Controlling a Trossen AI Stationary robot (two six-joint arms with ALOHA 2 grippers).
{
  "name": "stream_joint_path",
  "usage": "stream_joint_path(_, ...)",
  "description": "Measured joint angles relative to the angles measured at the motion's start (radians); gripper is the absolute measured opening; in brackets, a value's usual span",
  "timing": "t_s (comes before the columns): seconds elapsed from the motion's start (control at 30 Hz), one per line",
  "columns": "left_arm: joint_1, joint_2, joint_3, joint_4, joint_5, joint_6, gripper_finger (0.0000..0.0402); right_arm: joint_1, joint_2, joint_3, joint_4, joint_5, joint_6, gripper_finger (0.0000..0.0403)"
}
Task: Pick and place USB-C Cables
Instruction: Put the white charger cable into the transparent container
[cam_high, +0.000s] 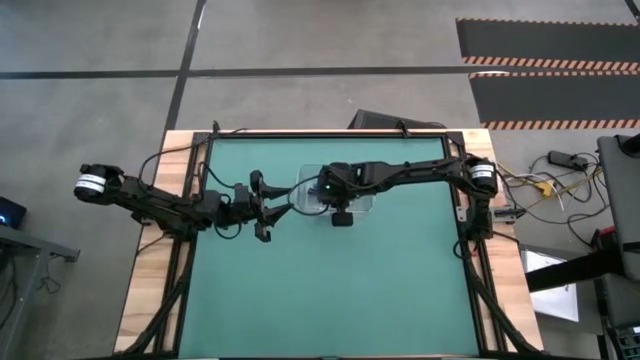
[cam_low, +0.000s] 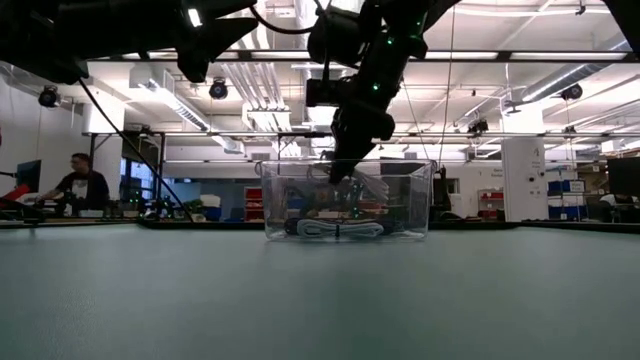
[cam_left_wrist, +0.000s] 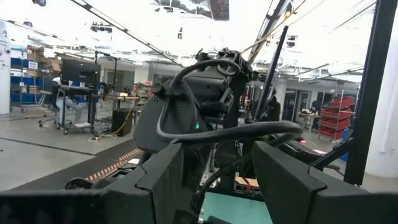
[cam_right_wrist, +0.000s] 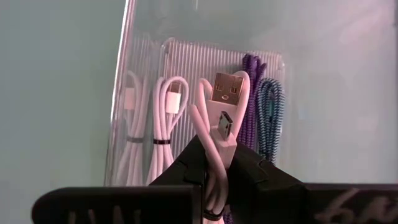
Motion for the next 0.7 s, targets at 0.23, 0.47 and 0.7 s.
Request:
stream_joint_path(0.23, 0.0, 0.0, 0.0, -0.001, 0.0, 0.0, 0.0177, -0.01, 0.0, 0.01, -0.003, 0.0, -0.001, 0.0023)
stream_joint_path(0.47, 0.0, 0.0, 0.0, -0.001, 0.0, 0.0, 0.0177, -0.014, 0.0, 0.011, -0.007, 0.0, -0.001, 0.0023)
stream_joint_path(0.7, 0.0, 0.0, 0.0, -0.002, 0.0, 0.0, 0.0177, -0.02, 0.004, 0.011, -0.005, -0.002, -0.003, 0.0023)
